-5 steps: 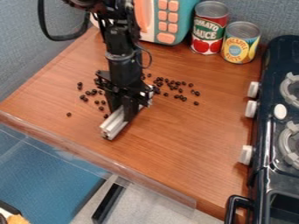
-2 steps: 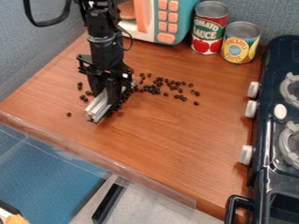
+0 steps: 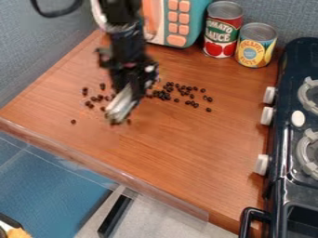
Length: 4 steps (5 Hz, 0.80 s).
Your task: Sweep into pile
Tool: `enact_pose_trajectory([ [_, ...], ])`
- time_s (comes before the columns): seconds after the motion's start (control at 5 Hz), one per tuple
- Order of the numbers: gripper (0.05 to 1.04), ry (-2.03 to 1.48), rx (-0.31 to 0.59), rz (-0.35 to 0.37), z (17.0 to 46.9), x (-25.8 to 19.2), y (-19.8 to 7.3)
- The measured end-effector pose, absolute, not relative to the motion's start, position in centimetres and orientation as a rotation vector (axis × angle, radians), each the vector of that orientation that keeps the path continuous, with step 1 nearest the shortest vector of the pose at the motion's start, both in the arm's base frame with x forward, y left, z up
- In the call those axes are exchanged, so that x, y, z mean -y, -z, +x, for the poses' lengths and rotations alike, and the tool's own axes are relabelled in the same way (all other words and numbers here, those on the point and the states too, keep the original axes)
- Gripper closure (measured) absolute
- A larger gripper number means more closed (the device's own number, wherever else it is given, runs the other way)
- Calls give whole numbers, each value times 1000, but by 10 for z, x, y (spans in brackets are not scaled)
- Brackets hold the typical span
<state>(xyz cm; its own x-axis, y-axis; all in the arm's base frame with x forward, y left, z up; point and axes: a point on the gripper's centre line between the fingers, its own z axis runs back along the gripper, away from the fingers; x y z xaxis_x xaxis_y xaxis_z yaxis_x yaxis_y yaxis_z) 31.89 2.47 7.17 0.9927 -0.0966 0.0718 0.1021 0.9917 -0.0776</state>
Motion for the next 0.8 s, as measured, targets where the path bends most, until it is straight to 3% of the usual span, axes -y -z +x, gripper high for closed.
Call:
enact_pose_trajectory([
  [0.4,709,130,95,-67,333,27,-83],
  [0.6,709,88,32,-56,341,56,-59],
  [0.8,709,60,19,-69,349,70,-54],
])
